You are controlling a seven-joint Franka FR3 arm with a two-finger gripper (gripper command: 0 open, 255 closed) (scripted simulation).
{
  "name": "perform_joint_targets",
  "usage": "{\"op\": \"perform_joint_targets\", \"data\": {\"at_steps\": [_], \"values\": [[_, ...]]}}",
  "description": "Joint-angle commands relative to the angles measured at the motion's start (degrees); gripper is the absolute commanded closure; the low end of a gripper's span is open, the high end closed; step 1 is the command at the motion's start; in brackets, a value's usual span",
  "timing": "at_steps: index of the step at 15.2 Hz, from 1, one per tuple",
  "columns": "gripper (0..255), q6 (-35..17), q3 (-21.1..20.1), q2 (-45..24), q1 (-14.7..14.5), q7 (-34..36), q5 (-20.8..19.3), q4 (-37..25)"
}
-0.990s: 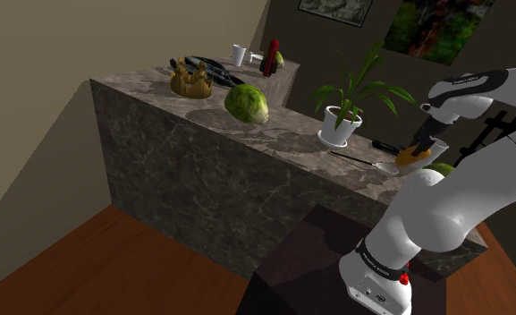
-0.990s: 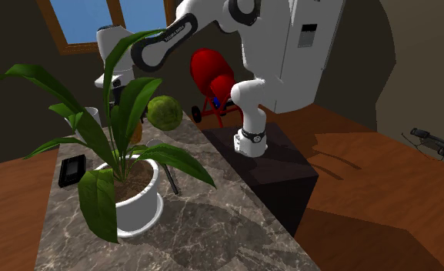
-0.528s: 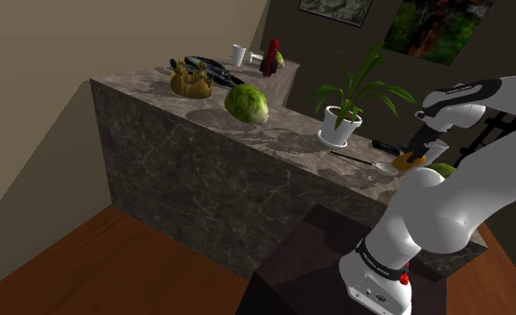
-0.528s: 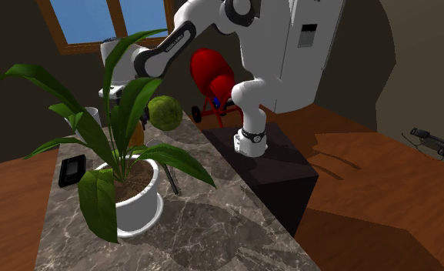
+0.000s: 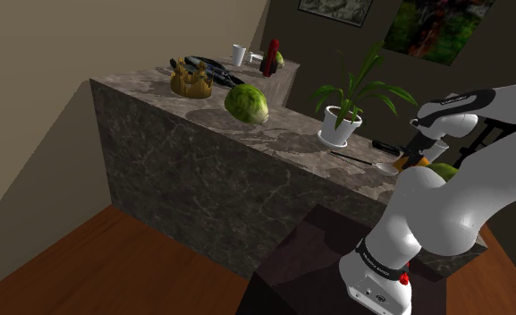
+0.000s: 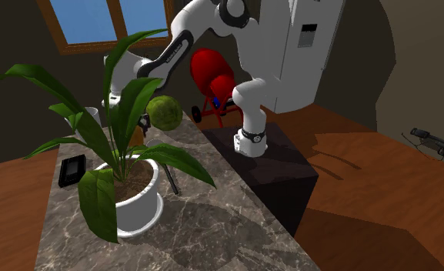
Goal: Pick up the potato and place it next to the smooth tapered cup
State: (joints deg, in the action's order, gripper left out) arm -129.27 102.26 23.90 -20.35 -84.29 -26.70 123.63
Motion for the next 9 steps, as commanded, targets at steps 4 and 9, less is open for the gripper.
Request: {"op": "perform_joint_targets", "data": {"at_steps": [4,9], "values": [[255,-0.37,0.59,0.28,-0.51,0.3,-0.31,0.82],[0,-0.36,0.66,0.33,-0.54,0.27,-0.35,0.78]]}}
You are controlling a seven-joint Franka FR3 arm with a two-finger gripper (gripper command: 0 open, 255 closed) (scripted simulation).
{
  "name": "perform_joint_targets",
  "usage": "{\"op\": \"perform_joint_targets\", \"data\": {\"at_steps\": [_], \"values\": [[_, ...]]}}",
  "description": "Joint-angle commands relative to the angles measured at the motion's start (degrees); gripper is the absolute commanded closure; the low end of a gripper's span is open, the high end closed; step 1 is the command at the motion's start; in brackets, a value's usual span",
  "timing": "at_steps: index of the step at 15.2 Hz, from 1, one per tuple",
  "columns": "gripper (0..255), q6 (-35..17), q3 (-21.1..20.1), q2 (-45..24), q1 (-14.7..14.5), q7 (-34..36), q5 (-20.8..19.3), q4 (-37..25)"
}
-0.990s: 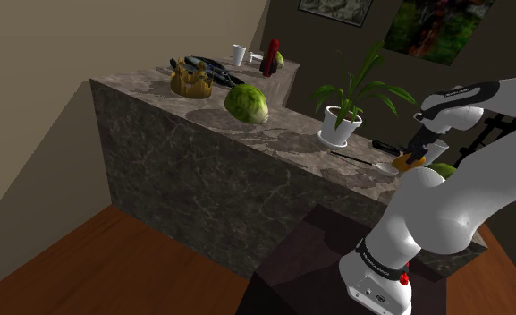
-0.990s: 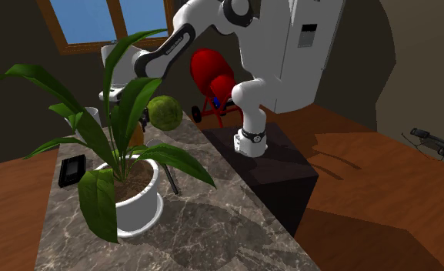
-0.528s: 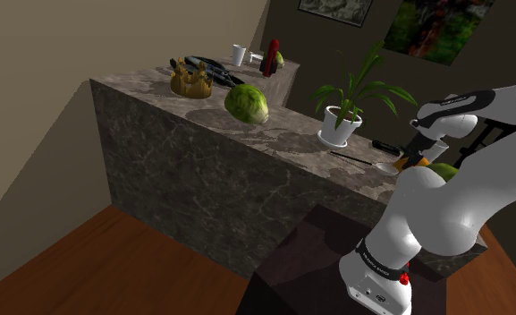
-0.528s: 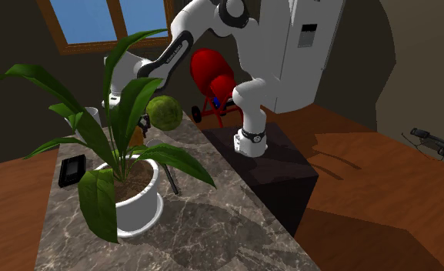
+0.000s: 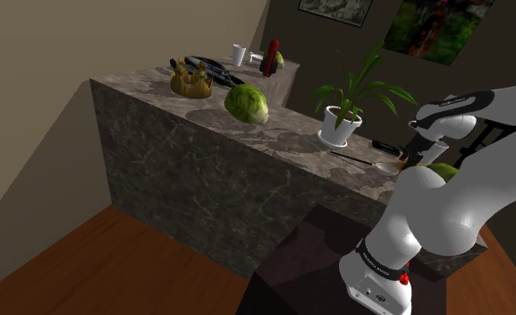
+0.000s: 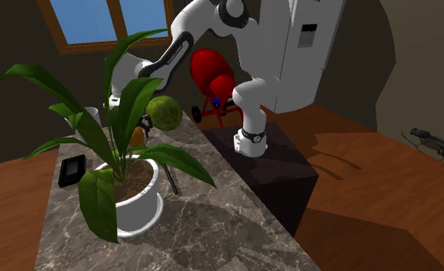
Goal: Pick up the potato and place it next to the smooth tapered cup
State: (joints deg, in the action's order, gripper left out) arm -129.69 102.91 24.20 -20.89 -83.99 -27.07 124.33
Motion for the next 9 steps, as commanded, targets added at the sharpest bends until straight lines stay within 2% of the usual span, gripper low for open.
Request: {"op": "perform_joint_targets", "data": {"at_steps": [1,4,8,9], "values": [[0,0.04,0.05,0.04,-0.04,0.0,-0.01,0.1],[0,0.06,-0.07,-0.02,0.04,0.01,0.06,0.11],[0,5.73,-10.23,-3.02,9.19,-3.14,4.97,-2.19],[0,5.77,-10.27,-2.91,9.2,-3.05,4.84,-2.2]]}}
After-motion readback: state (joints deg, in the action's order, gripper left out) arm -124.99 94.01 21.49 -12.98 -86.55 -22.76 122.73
